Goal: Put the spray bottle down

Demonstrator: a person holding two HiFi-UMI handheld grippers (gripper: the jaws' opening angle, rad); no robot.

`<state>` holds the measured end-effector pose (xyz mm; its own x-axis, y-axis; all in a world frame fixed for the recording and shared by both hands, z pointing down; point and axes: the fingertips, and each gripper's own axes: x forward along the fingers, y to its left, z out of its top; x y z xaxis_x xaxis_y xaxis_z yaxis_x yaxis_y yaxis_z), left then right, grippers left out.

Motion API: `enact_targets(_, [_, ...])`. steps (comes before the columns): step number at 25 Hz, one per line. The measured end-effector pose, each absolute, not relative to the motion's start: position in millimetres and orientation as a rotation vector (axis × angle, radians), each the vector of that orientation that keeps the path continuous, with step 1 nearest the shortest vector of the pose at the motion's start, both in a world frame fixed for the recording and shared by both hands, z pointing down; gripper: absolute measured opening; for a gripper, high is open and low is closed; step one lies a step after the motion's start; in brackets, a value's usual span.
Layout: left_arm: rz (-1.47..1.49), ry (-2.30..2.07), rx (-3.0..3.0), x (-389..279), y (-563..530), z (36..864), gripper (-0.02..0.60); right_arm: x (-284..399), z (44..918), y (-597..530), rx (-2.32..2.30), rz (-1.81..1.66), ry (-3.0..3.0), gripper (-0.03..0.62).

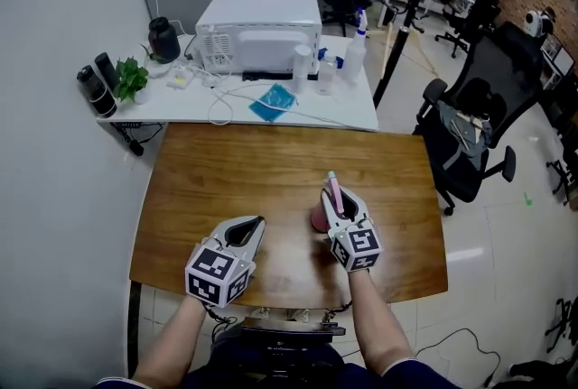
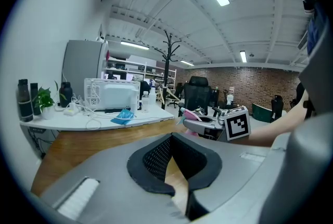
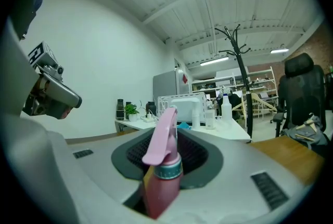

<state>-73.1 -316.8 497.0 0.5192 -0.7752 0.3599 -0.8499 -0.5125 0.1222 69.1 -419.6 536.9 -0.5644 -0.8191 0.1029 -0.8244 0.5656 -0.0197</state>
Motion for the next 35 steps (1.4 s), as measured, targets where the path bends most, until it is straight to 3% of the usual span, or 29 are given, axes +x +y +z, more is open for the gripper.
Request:
enact_targets(20, [0.384, -1.329, 2.498, -70, -320, 496, 0.006, 75, 546, -418, 1.447, 0.132, -2.693, 0.137])
enact_targets(22, [0.381, -1.328, 2.5, -71, -320, 494, 0.006, 77, 552, -418, 1.444, 0.151, -2.667, 0.205])
enact_targets(26, [0.377, -1.331, 2.499, -72, -318, 493, 0.006, 78, 560, -415, 1.435, 0.181, -2.638, 0.223])
enact_targets(27, [0.376, -1.33, 2.5, -73, -318, 493, 0.006, 78, 561, -414, 1.438, 0.195, -2.636, 0.267])
enact_targets(35, [0.333, -1.286, 2.503, -67, -312, 495, 0.006, 115, 535, -358, 1.611, 0.321, -2.621, 0.261])
